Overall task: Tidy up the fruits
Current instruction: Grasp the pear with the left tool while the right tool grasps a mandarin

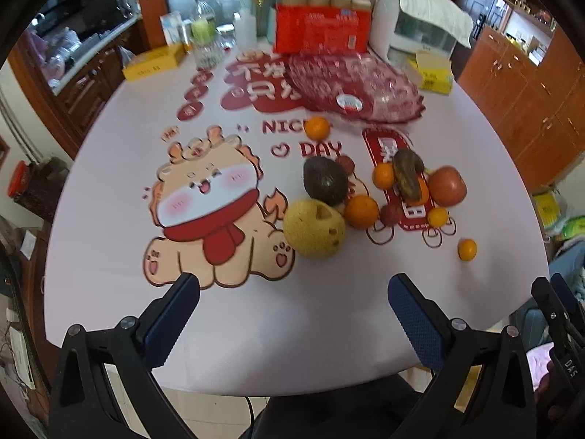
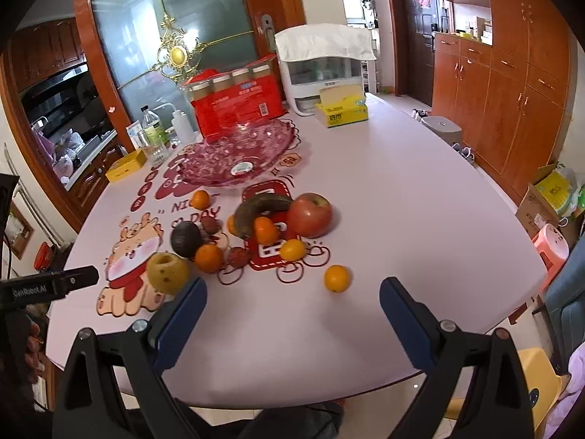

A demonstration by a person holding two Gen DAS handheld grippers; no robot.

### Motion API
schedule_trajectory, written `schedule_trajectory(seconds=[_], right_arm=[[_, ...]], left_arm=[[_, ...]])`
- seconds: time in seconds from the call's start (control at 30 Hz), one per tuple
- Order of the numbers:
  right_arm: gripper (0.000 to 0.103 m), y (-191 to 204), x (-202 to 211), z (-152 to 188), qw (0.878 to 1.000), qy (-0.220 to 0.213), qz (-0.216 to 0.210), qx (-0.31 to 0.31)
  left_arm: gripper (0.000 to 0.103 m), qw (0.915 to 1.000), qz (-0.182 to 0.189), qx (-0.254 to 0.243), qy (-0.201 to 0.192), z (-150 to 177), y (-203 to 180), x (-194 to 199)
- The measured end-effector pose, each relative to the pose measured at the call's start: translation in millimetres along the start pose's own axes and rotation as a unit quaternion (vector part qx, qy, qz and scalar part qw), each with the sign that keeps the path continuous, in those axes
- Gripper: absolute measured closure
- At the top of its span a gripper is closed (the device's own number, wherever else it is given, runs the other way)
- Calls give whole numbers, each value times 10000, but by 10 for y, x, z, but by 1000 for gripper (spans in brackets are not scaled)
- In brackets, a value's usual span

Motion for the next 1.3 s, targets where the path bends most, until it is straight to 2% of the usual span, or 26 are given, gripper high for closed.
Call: schedule_trajectory(seconds=[0.27, 0.57, 0.83, 0.93, 1.3], right_arm=[[7, -206, -370, 184, 9992, 209, 316, 125], [9, -302, -908, 67, 9965, 515, 420, 514], [28, -328, -1368, 50, 9901, 1206, 265, 668], [36, -339, -1498, 62, 9874, 1407, 243, 676], [59, -396, -1712, 96, 9833, 1671, 329, 639]], left_arm=[[1, 9990, 170, -130, 404, -132, -71, -456], [3, 9945, 174, 17, 1033, -383, -140, -1011], [7, 9889, 132, 204, 1463, -479, -121, -1415], [12, 9873, 120, 212, 1568, -500, -126, -1513], [31, 9836, 320, 300, 1748, -587, -177, -1783]])
Point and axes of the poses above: each gripper's, at about its wrist camera, not at the fingertips, and x roughly against the way its jaws point, y to its left, z to its underside, the point moved 5 cm from there along -x, roughly the way its jaws point, and after that the axes turned 6 degrees about y, right-handed, at the moved point
